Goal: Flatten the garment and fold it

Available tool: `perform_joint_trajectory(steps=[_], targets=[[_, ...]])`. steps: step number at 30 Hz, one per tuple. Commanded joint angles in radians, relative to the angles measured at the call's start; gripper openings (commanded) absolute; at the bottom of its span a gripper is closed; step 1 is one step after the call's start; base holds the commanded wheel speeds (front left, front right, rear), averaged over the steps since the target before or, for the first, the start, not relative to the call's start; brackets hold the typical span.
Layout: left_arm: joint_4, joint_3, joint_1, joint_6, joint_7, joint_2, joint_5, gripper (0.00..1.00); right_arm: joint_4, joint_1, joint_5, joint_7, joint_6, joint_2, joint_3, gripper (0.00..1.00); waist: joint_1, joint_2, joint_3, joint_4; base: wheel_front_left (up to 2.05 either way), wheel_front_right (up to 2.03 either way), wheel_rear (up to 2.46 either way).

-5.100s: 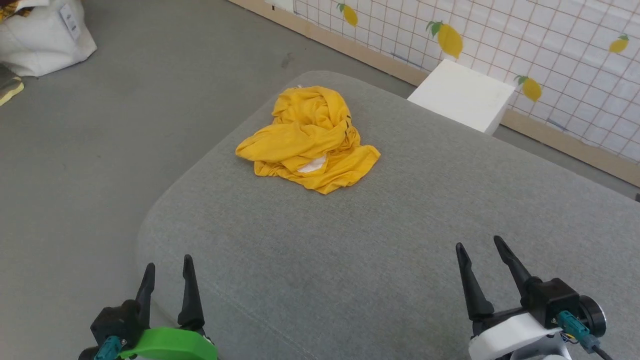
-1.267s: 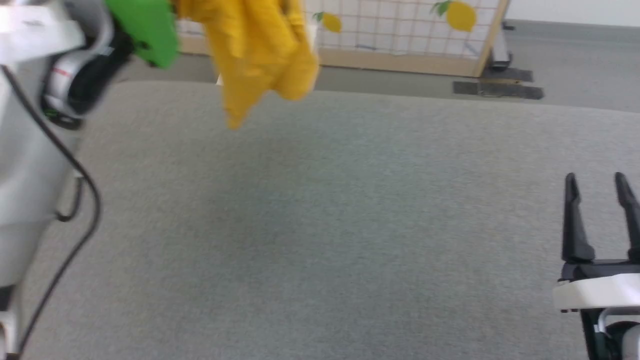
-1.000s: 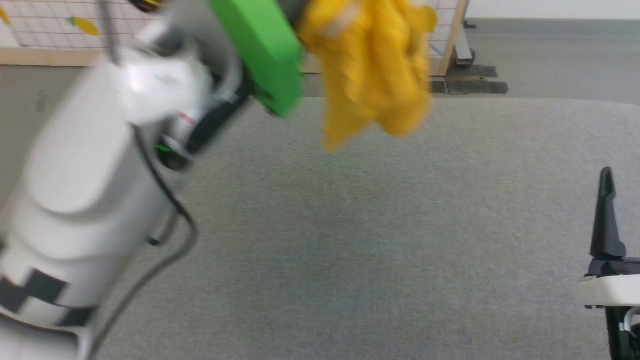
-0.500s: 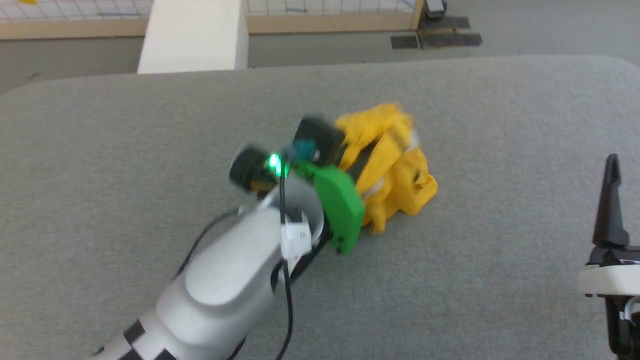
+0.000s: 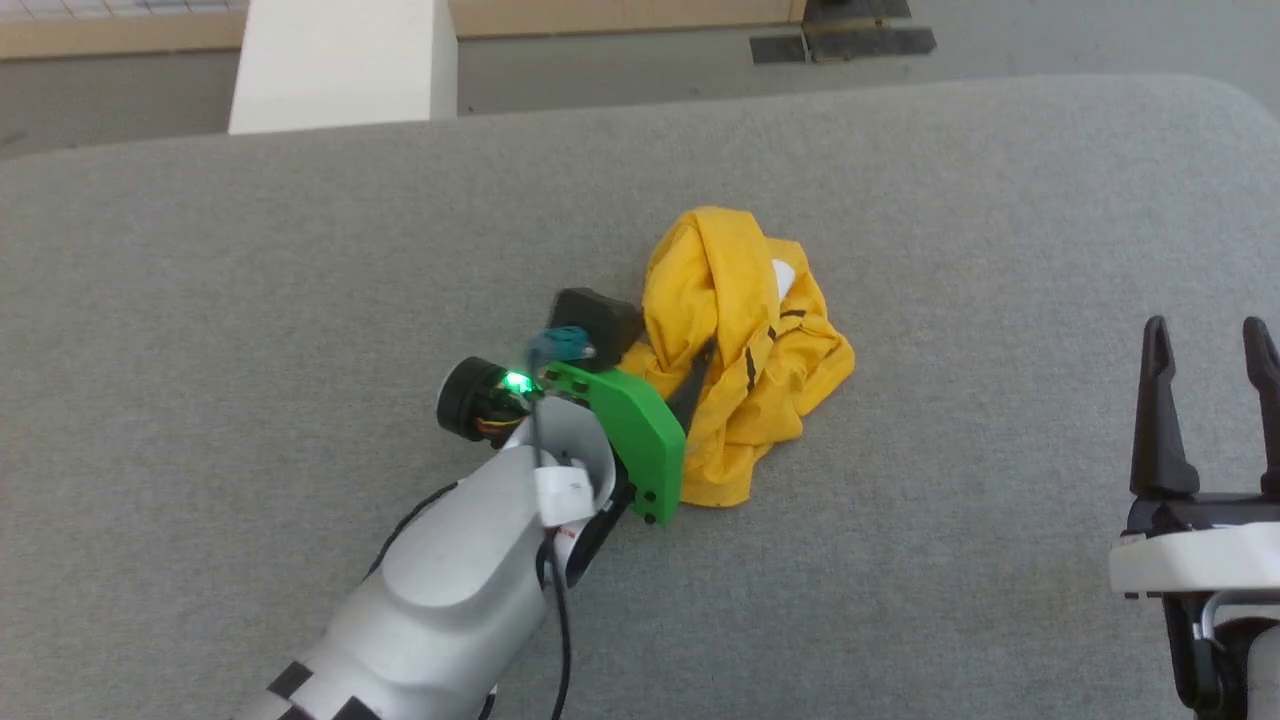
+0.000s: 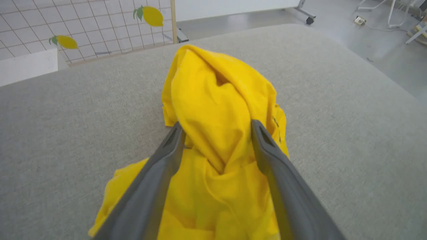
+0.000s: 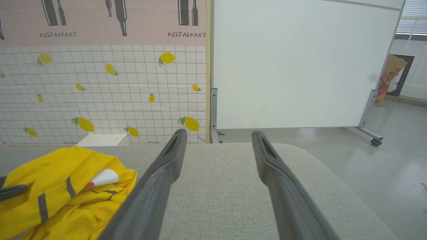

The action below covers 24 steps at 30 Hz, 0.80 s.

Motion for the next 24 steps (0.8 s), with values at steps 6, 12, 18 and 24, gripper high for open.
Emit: perform_joint_trajectory(steps=[6, 12, 18, 24], targets=[[-0.186, 0.118, 0.128, 0.047, -0.159, 0.093, -0.051, 1.00, -0.004, 0.049, -0.002, 0.015, -0.002, 0.001, 0.004, 1.00, 0.0000, -0.0001, -0.098, 0.052, 0.00, 0.00, 0.00], [-0.430, 0.247, 0.331, 0.175, -0.267, 0.246, -0.001, 1.00, -0.015, 0.095, 0.008, 0.024, -0.002, 0.001, 0.007, 1.00, 0.0000, -0.0001, -0.109, 0.066, 0.00, 0.00, 0.00], [-0.697, 0.492, 0.625, 0.260, -0.277, 0.253, 0.214, 1.00, -0.014, 0.129, 0.007, 0.039, -0.002, 0.001, 0.039, 1.00, 0.0000, -0.0001, -0.080, 0.081, 0.00, 0.00, 0.00], [-0.711, 0.554, 0.730, 0.191, -0.277, 0.174, 0.317, 1.00, 0.009, 0.129, 0.006, 0.044, -0.002, 0.001, 0.049, 1.00, 0.0000, -0.0001, -0.071, 0.104, 0.00, 0.00, 0.00]])
